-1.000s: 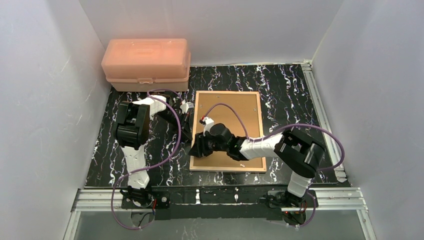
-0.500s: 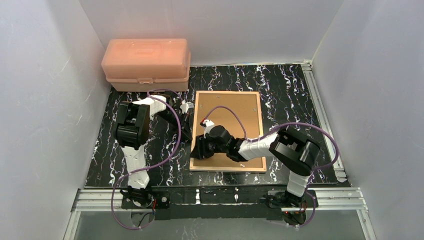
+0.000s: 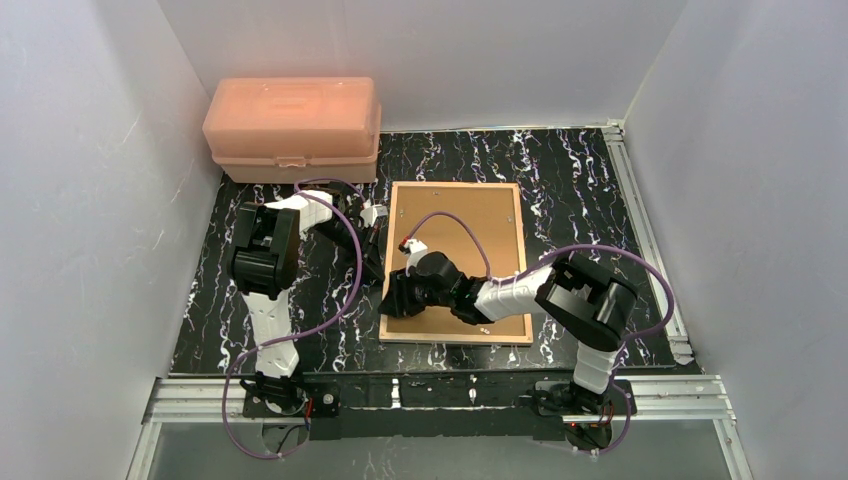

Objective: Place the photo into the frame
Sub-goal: Install the photo frame at the center of the board.

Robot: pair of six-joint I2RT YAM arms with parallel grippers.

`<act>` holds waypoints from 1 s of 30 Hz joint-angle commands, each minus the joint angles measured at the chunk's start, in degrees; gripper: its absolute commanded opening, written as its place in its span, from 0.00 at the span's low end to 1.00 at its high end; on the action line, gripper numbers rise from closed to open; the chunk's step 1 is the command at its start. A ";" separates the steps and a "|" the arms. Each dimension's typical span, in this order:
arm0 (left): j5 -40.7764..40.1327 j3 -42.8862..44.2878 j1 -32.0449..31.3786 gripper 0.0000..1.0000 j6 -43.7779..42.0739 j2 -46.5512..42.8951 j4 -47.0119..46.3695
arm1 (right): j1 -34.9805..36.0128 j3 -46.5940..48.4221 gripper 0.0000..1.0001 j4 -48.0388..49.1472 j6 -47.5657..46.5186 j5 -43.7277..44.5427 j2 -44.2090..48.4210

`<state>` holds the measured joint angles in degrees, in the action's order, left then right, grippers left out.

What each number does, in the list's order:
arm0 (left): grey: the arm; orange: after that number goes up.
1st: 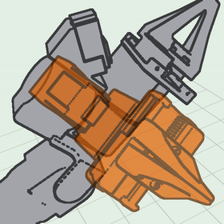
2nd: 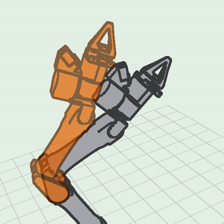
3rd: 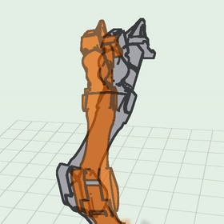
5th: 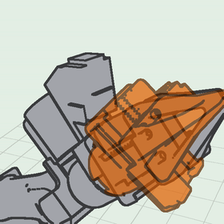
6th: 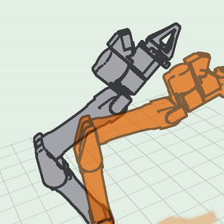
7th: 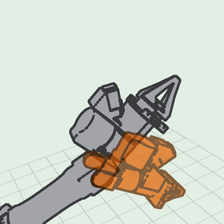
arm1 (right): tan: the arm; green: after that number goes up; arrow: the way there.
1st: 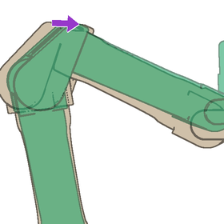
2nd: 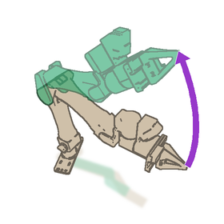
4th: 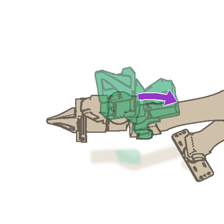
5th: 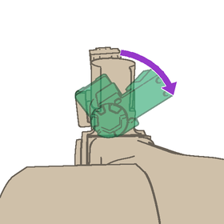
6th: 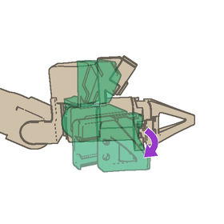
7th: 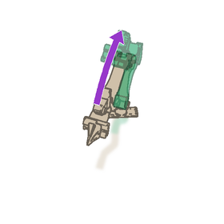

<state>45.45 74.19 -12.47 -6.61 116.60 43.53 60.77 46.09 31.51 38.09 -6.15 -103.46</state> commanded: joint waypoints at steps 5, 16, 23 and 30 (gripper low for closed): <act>-3.20 -1.46 -0.96 0.00 -1.91 -0.67 -0.51 | -0.79 1.38 0.53 -3.03 -3.30 3.70 -0.83; -2.84 -1.58 -1.33 0.00 -2.09 -1.00 -0.56 | -1.47 1.33 0.52 -0.68 -2.19 2.03 -2.30; -2.37 -1.60 -1.40 0.00 -2.18 -0.80 -0.47 | -1.45 0.68 0.52 1.11 -0.66 3.37 -2.41; -2.21 -1.89 -1.44 0.00 -2.52 -0.95 -0.13 | -1.50 1.02 0.52 0.86 -0.87 4.88 -2.03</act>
<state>45.67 74.19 -12.51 -6.92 116.57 43.53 59.99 46.68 32.88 37.89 -5.26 -104.53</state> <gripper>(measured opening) 0.007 0.514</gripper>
